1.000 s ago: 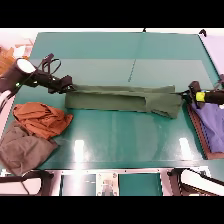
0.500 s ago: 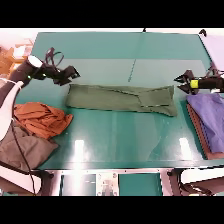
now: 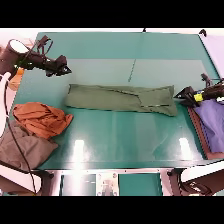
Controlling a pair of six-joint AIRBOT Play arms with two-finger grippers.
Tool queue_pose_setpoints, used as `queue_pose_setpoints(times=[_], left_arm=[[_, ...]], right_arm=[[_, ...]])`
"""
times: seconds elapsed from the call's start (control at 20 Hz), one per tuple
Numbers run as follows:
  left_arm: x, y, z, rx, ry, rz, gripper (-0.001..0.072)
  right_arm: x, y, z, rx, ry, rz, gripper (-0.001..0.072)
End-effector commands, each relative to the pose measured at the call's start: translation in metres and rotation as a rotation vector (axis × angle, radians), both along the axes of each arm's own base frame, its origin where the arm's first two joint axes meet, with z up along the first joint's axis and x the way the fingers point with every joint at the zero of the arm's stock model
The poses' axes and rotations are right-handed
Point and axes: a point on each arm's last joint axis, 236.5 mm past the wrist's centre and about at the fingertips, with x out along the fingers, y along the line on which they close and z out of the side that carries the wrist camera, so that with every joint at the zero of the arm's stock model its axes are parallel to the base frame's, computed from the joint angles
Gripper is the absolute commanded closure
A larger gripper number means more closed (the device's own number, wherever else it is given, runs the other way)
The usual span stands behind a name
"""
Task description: Fold the shirts.
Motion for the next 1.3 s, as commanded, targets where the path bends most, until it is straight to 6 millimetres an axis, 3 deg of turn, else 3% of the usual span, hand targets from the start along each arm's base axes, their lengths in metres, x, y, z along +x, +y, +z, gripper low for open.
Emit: queue_pose_setpoints(times=[0.0, 0.25, 0.3, 0.35, 0.45, 0.55, 0.65, 0.75, 1.0, 1.1, 1.25], left_arm=[[-0.004, -0.002, 0.003, -0.008, 0.012, -0.015, 0.0681], [-0.004, -0.003, 0.003, -0.012, 0.01, -0.016, 0.0681], [-0.005, -0.008, 0.005, -0.026, 0.009, -0.022, 0.0681], [-0.005, -0.013, 0.007, -0.033, 0.002, -0.034, 0.0681], [-0.008, -0.029, 0.008, -0.027, -0.017, -0.085, 0.068], [-0.014, -0.058, 0.006, -0.025, -0.024, -0.137, 0.0681], [-0.02, -0.098, 0.004, -0.017, -0.059, -0.21, 0.0681], [-0.027, -0.144, -0.004, -0.016, -0.087, -0.275, 0.0681], [-0.054, -0.274, -0.071, -0.006, -0.136, -0.382, 0.0681], [-0.057, -0.31, -0.098, -0.045, -0.14, -0.348, 0.0681], [-0.057, -0.347, -0.115, -0.167, -0.091, -0.298, 0.0681]], right_arm=[[0.006, 0.027, -0.017, 0.17, -0.044, 0.058, 0.0104], [0.016, 0.037, -0.036, 0.206, -0.03, 0.072, 0.0105], [0.021, 0.036, -0.034, 0.194, -0.044, 0.074, 0.0161], [0.027, 0.036, -0.03, 0.183, -0.06, 0.082, 0.0422], [0.04, 0.034, -0.02, 0.157, -0.1, 0.097, 0.0671], [0.053, 0.036, -0.004, 0.136, -0.142, 0.133, 0.0692], [0.062, 0.044, 0.022, 0.137, -0.176, 0.194, 0.0692], [0.068, 0.054, 0.063, 0.13, -0.22, 0.262, 0.0692], [0.054, 0.093, 0.183, 0.073, -0.34, 0.459, 0.0692], [0.049, 0.11, 0.223, 0.024, -0.418, 0.499, 0.0691], [0.033, 0.138, 0.257, 0.0, -0.469, 0.549, 0.0691]])
